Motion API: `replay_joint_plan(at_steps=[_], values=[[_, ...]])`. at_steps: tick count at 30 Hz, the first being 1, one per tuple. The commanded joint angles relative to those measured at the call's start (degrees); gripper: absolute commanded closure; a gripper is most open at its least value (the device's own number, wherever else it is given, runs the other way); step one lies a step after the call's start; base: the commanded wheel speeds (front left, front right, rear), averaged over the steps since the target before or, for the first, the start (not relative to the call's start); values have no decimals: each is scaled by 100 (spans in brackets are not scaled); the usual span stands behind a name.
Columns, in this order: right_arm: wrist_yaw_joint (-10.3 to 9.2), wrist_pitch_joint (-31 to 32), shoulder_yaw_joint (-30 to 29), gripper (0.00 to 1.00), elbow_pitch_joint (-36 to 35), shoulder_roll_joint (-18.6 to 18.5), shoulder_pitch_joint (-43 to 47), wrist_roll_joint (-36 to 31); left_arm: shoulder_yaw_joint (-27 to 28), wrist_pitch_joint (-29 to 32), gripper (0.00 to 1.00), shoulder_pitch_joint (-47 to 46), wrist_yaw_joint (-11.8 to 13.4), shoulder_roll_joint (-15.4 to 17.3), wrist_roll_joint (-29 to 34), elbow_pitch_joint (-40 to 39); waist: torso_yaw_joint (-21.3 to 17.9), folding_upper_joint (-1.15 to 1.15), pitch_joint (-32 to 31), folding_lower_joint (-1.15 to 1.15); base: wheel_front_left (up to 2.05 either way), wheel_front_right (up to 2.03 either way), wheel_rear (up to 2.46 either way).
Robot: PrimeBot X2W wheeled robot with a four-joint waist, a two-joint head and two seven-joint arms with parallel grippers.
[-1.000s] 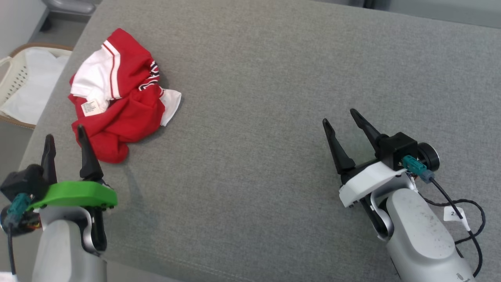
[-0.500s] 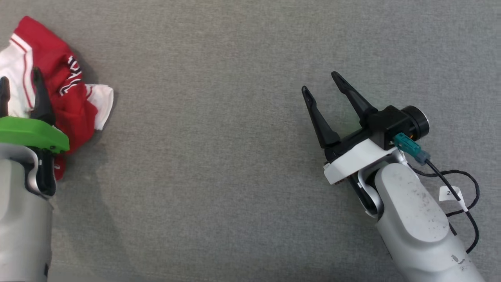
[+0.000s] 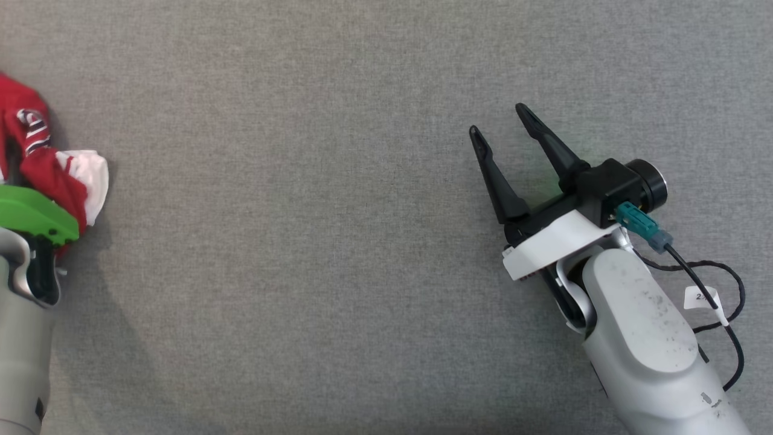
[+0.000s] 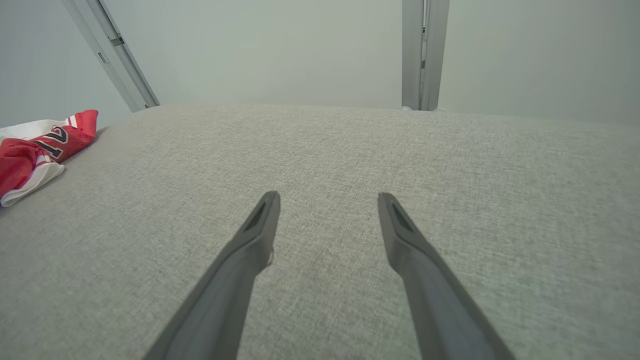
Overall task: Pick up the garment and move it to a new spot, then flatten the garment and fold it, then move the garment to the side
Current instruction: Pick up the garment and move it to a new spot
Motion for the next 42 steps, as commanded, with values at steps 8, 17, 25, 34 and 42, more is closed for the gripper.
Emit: replay_joint_plan(at_steps=[8, 17, 25, 34, 42], values=[[-9, -9, -131, 0, 23, -24, 365, 235, -165, -105, 100, -71, 6, 56, 270, -1588, -160, 0, -666, 0, 0, 0, 0], [-9, -9, -170, 0, 29, -22, 791, 458, -691, -106, 100, 423, 7, -400, 613, -3081, -882, 0, -1249, 0, 0, 0, 0], [-9, -9, -128, 0, 50, -21, 1091, 627, -1573, -107, 100, 882, 6, -1014, 516, -3512, -1637, 0, -1483, 0, 0, 0, 0], [-9, -9, -118, 0, 137, -21, 1328, 695, -1896, -107, 0, 1518, 6, -1458, 423, -3168, -2013, 0, -1643, 0, 0, 0, 0], [-9, -9, -308, 0, 206, -22, 1529, 667, -983, -107, 0, 2324, 20, -1622, 1077, -3188, -1793, 0, -1905, 0, 0, 0, 0]])
